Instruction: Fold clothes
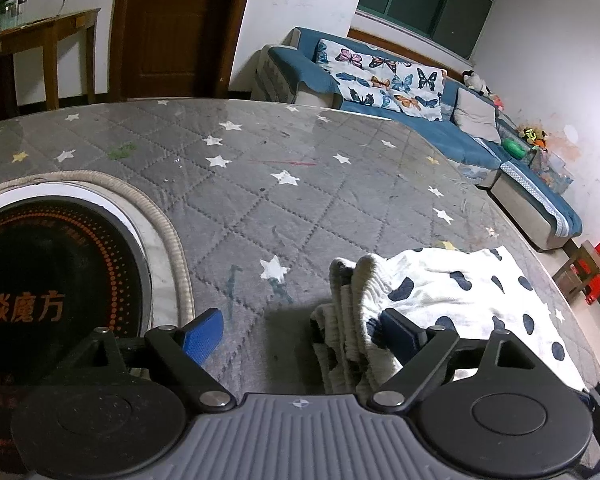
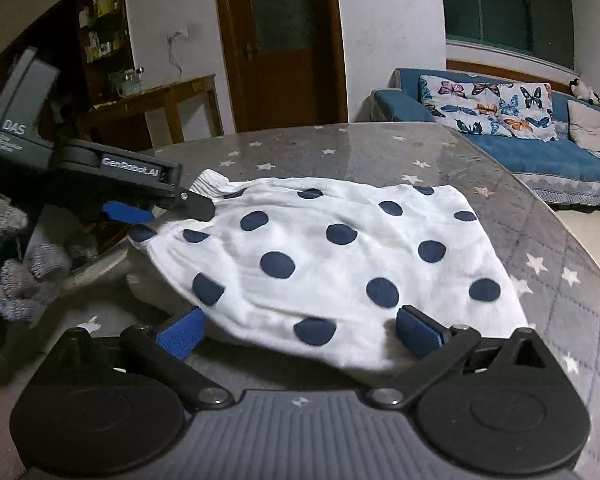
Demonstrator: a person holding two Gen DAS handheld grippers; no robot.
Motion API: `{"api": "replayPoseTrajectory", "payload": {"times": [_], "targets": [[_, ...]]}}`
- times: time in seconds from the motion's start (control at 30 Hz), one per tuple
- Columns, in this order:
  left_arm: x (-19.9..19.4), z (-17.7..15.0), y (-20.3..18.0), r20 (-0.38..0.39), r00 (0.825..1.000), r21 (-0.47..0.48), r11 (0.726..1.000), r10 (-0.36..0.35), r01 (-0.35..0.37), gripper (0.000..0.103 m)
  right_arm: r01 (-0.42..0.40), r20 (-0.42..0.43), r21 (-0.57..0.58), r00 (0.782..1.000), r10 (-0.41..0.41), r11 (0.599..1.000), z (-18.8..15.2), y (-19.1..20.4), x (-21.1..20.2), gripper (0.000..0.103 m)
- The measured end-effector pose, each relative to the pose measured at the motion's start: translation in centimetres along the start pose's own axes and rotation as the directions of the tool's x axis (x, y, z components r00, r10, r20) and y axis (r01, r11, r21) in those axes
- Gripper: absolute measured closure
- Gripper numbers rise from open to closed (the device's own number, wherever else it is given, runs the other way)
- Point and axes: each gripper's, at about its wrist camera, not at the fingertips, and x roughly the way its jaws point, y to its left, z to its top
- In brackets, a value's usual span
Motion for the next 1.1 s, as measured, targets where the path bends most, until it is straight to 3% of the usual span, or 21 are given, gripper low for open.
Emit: {"api": "replayPoseTrajectory", "payload": {"times": [0.37,0.6,1.1], "targets": [[-2.5,-1.5,-1.2,0.065,0.998,0.107,0.994,0.019,-0.026,0.006,0.005,0.033,0.082,0.999,-0.008,0.997,-0.3,-0.5,-1.3,0.000],[-3.8,-2.7,-1.3,0.075,0.997,0.122,0.992,0.011,-0.020,0.000,0.021,0.041,0.104,0.999,-0.025,0.994,-0.8,0.0,-1.9,0.000],[-6.7,-5.3,-1.8,0.113,0.993,0.138,0.990,-0.034,0.018,0.000,0.086,0.071,0.136,0.993,-0.096,0.987,-1.7,0.7,-3.0,0.000]]}}
